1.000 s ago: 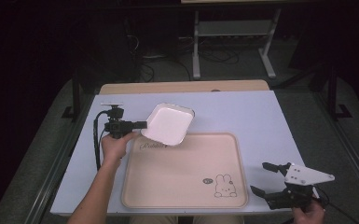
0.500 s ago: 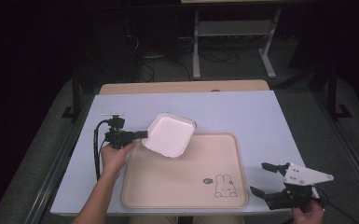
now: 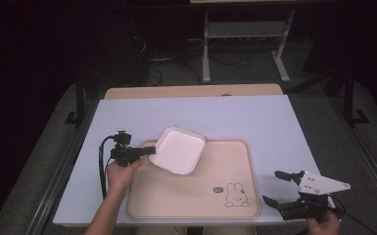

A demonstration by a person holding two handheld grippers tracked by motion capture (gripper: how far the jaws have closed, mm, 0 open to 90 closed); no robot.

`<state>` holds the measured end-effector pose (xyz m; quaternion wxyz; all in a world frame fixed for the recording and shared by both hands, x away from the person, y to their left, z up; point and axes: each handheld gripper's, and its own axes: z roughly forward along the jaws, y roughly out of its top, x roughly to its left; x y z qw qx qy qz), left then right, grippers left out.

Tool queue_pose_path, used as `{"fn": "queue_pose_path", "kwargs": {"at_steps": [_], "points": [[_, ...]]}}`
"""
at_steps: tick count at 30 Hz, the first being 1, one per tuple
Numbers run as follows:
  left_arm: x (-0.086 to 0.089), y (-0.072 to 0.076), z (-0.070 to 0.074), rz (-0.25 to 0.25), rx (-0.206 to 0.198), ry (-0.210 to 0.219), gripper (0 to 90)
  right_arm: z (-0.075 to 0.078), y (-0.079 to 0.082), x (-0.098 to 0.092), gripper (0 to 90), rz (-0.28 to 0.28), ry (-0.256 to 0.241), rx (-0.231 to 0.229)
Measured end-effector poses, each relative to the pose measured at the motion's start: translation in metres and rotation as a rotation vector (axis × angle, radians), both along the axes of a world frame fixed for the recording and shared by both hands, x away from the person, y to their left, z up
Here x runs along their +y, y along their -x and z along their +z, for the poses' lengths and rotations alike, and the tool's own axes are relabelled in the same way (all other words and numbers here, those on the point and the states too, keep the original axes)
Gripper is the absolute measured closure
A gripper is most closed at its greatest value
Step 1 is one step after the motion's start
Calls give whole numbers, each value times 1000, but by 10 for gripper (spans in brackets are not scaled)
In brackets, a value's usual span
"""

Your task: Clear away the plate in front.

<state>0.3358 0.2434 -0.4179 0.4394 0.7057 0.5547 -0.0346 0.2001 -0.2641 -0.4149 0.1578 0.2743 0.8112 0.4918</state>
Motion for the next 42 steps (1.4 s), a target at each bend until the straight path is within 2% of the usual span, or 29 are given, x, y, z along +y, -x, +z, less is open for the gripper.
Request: {"fn": "queue_pose_path", "kwargs": {"at_steps": [15,22,25,35,40,42], "points": [[-10,18,-9,-13,13,-71,886,0,0,1,131,-1,1,-1],[-14,20,-20,-8,41,-114,886,0,0,0,131,-1,2,-1],[-15,23,-22,-4,38,-118,885,0,0,0,131,0,1,-1],[-24,39,-23,7,19,-216,870,0,0,1,131,1,0,-2],[-27,48,-21,10,0,-254,808,0,0,1,131,1,2,-3],[-30,51,-19,-4,-11,-275,800,0,0,1,131,0,1,-2]]}}
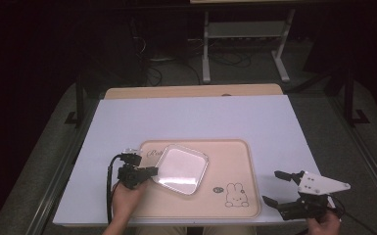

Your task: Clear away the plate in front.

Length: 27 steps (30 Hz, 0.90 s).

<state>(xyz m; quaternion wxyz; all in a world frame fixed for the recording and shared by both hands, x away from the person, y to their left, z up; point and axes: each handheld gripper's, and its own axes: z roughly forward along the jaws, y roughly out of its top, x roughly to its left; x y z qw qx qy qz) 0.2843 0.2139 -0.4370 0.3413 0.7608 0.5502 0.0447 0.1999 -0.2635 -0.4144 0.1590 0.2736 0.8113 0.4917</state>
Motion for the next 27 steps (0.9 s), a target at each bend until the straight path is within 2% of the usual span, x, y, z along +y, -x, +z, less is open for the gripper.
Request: {"fn": "queue_pose_path", "kwargs": {"at_steps": [5,8,11,19,27], "points": [[-6,8,3,-29,-18,-46,740,0,0,0,131,-4,3,0],[-7,11,4,-47,-27,-59,713,0,0,0,131,-3,4,0],[-8,14,6,-46,-28,-49,672,1,1,0,131,1,6,-3],[-7,20,5,-60,-38,-41,660,1,0,1,131,-2,9,-1],[-9,28,8,-101,-63,-44,648,0,0,-1,131,-8,6,1]]}}
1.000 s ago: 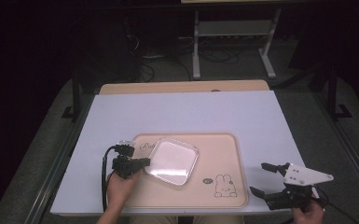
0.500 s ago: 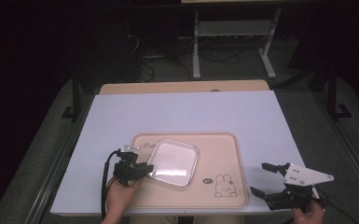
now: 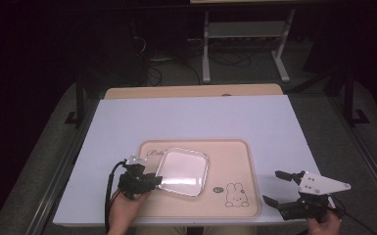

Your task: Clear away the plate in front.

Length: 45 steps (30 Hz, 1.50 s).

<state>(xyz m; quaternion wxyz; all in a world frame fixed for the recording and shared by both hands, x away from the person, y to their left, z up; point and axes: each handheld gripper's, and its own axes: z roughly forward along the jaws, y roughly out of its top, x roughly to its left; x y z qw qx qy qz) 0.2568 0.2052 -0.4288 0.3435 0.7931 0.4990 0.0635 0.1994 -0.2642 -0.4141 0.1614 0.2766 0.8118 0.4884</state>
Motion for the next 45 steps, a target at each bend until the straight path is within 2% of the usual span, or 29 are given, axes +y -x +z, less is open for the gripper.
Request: {"fn": "queue_pose_path", "kwargs": {"at_steps": [3,7,11,23,30,45], "points": [[1,4,0,-20,-19,-12,648,0,0,0,131,-2,0,1],[5,4,-5,-22,5,24,651,0,-1,0,131,-6,4,3],[8,4,-6,-27,2,26,663,0,0,0,131,-11,4,4],[3,10,-4,-59,-10,35,663,0,0,1,131,-3,3,2],[0,10,-5,-75,-1,43,669,0,0,2,131,1,5,1],[-8,9,-7,-97,-6,36,683,0,-1,2,131,7,6,-1]]}}
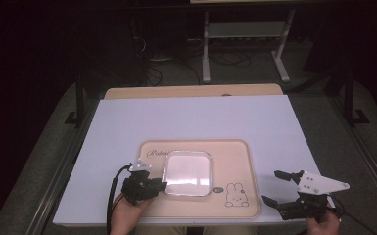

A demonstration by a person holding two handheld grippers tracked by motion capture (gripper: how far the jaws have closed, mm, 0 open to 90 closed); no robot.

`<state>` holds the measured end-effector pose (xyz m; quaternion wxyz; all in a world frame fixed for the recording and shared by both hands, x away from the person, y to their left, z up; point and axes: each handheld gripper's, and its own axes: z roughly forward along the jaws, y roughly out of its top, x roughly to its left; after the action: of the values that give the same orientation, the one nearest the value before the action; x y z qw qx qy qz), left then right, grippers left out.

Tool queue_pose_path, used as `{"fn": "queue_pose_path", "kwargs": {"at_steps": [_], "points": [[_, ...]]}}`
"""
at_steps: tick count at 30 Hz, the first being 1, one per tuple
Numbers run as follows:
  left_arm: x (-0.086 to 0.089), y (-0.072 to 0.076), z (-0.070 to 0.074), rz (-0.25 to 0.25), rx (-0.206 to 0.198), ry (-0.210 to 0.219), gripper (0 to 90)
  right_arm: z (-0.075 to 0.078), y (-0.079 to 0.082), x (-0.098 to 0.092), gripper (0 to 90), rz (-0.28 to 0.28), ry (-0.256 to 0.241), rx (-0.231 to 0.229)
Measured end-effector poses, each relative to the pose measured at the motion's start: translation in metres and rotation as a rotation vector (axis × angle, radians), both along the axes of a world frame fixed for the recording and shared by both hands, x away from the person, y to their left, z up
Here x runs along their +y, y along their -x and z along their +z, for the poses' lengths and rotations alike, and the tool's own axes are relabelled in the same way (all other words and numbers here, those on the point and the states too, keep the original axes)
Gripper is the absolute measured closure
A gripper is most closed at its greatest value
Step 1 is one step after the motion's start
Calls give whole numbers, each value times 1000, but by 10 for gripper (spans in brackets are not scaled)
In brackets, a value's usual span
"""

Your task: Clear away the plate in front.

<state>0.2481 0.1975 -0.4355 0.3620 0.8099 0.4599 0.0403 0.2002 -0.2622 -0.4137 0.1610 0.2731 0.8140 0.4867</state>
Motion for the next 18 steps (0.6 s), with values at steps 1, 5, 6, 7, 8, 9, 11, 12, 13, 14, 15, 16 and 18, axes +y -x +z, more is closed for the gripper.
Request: {"fn": "queue_pose_path", "kwargs": {"at_steps": [1,5,6,7,8,9,11,12,13,14,15,16,18], "points": [[0,0,0,0,0,1,682,0,0,0,131,0,0,0],[-1,0,0,-2,2,3,680,0,0,0,131,1,0,0],[-2,0,0,-4,2,3,680,0,0,0,131,1,0,0],[-2,1,0,-6,2,3,680,0,0,0,131,1,0,0],[-2,1,0,-8,3,3,680,0,0,0,131,0,0,1],[-2,1,0,-9,4,5,679,0,0,0,131,1,0,1],[-3,2,0,-9,3,7,679,0,0,0,131,0,0,1],[-4,2,0,-10,2,7,679,0,0,0,131,1,0,1],[-4,2,0,-12,1,6,678,0,0,0,131,1,0,0],[-4,2,0,-15,1,6,678,0,0,0,131,1,0,1],[-4,2,0,-15,1,6,678,0,0,0,131,1,0,1],[-4,2,0,-16,1,8,678,0,0,0,131,0,-1,1],[-3,1,0,-17,-3,10,678,0,0,0,131,0,-1,1]]}}
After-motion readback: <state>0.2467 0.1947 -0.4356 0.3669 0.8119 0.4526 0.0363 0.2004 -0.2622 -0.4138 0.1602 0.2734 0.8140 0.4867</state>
